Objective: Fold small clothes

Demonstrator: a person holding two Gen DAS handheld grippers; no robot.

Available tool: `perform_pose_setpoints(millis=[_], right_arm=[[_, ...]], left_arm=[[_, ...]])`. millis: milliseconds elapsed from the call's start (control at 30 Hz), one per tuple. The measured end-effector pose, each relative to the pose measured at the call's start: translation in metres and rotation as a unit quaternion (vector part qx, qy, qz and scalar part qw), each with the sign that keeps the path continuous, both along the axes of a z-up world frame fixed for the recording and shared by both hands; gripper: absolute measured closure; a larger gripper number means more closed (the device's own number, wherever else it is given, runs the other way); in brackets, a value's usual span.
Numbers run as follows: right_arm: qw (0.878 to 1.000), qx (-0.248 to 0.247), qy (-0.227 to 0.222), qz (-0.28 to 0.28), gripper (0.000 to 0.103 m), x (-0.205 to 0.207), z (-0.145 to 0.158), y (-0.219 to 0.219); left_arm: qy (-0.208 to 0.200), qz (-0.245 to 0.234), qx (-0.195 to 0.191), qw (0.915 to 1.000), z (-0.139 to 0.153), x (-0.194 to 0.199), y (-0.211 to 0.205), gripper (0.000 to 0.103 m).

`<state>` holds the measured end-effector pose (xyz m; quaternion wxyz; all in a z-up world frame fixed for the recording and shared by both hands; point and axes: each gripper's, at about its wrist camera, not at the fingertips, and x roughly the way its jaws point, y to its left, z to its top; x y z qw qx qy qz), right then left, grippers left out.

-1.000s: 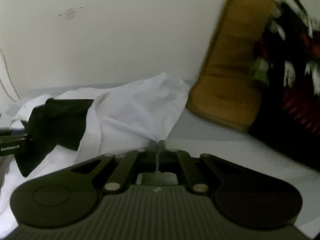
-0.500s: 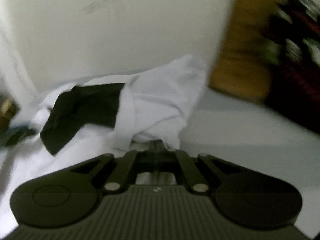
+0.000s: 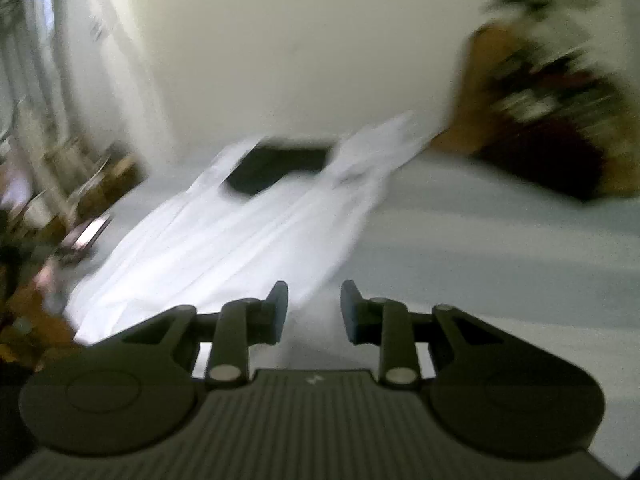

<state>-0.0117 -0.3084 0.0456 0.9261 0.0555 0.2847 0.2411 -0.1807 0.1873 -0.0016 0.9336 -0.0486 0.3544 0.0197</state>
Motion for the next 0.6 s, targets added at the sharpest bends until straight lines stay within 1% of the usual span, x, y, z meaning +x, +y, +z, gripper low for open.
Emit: perform_pose_setpoints(millis=[67, 133, 167, 200, 233, 267, 300, 367, 400, 467, 500, 533, 567, 600], right_arm=[[0.996, -0.003, -0.044, -0.08, 0.069, -0.028, 0.03, -0.043], [0.985, -0.041, -0.08, -0.149, 0.069, -0.055, 0.055, -0.073], [0.982, -0.054, -0.087, -0.162, 0.069, -0.067, 0.064, -0.081], [0.981, -0.059, -0.088, -0.16, 0.069, -0.075, 0.068, -0.083], [0.983, -0.064, -0.088, -0.149, 0.068, -0.081, 0.069, -0.079], [0.985, -0.069, -0.085, -0.134, 0.066, -0.083, 0.065, -0.071], [0.988, -0.072, -0.079, -0.113, 0.06, -0.085, 0.057, -0.06], [0.995, -0.06, -0.054, -0.061, 0.054, -0.077, 0.028, -0.033], [0.998, -0.05, -0.034, -0.032, 0.054, -0.07, 0.011, -0.017], [0.999, -0.046, -0.004, 0.014, 0.054, -0.058, -0.021, 0.016], [0.998, -0.046, 0.005, 0.03, 0.052, -0.051, -0.034, 0.03], [0.998, -0.043, 0.012, 0.041, 0.049, -0.045, -0.042, 0.04], [0.998, -0.034, 0.02, 0.05, 0.042, -0.038, -0.049, 0.048], [0.998, -0.024, 0.028, 0.059, 0.034, -0.032, -0.054, 0.053]], left_arm=[[0.003, -0.005, 0.003, 1.0, 0.002, -0.01, -0.001, 0.023], [0.009, -0.01, 0.011, 0.9999, 0.0, -0.015, -0.005, 0.023], [0.013, -0.012, 0.014, 0.9997, -0.002, -0.015, -0.007, 0.023], [0.02, -0.013, 0.016, 0.9996, -0.005, -0.017, -0.01, 0.023], [0.028, -0.013, 0.016, 0.9994, -0.007, -0.018, -0.011, 0.023], [0.035, -0.012, 0.015, 0.9992, -0.01, -0.022, -0.012, 0.023], [0.041, -0.011, 0.013, 0.999, -0.013, -0.024, -0.013, 0.023], [0.043, -0.01, 0.009, 0.999, -0.017, -0.03, -0.015, 0.022], [0.043, -0.009, 0.006, 0.999, -0.019, -0.032, -0.016, 0.021], [0.046, -0.005, 0.003, 0.9989, -0.022, -0.035, -0.018, 0.019], [0.046, -0.006, 0.007, 0.9989, -0.022, -0.036, -0.02, 0.018], [0.048, -0.006, 0.012, 0.9988, -0.023, -0.037, -0.022, 0.02], [0.049, -0.004, 0.014, 0.9987, -0.023, -0.037, -0.024, 0.025], [0.048, 0.0, 0.019, 0.9987, -0.023, -0.037, -0.025, 0.032]])
